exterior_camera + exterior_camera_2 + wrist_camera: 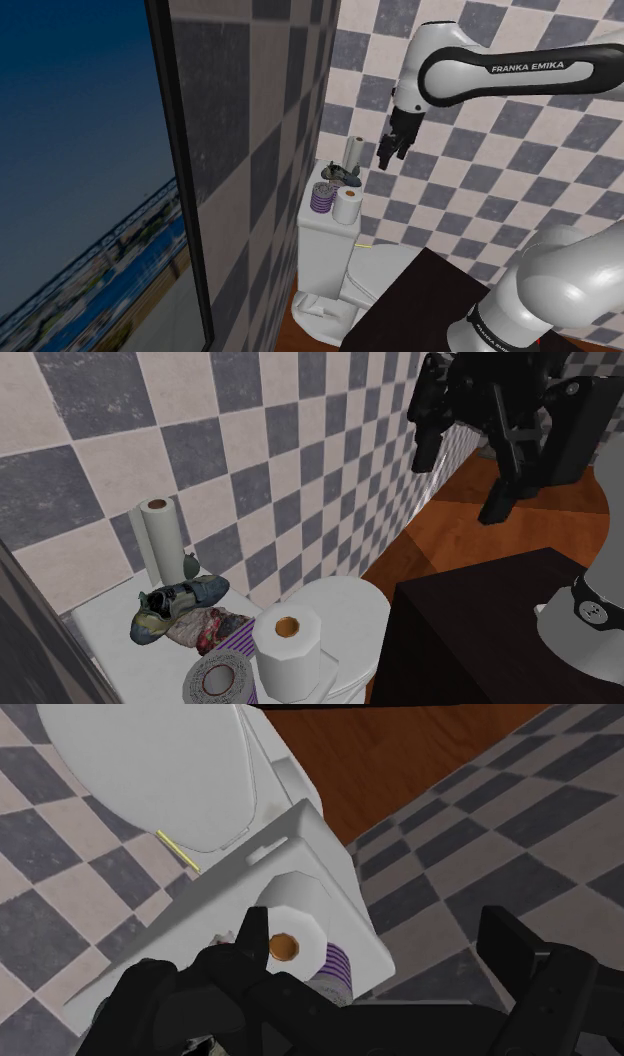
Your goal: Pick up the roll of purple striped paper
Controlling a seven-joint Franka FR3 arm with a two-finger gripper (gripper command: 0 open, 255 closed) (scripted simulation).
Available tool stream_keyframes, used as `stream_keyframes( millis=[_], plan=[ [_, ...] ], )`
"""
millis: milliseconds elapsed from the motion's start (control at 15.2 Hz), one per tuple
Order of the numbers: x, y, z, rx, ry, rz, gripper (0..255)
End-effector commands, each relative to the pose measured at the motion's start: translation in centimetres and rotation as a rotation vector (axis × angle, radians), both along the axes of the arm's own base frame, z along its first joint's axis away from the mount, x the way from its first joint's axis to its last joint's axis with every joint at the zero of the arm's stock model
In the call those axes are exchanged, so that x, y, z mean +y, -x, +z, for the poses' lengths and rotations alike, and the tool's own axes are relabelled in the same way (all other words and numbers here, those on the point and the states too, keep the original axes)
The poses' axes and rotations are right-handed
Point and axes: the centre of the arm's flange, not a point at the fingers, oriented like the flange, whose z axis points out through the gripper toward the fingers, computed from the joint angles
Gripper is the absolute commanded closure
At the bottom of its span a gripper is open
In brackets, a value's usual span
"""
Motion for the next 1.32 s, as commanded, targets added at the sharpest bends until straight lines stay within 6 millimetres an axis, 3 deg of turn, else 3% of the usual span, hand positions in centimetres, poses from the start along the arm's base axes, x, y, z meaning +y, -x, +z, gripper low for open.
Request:
stream_keyframes(
  millis=[0,1254],
  plan=[
    [-0.1,-1.9,-2.1,-0.002,-0.004,-0.010,0],
    [-3.7,-19.2,-19.9,-0.008,-0.036,-0.102,0]
  ],
)
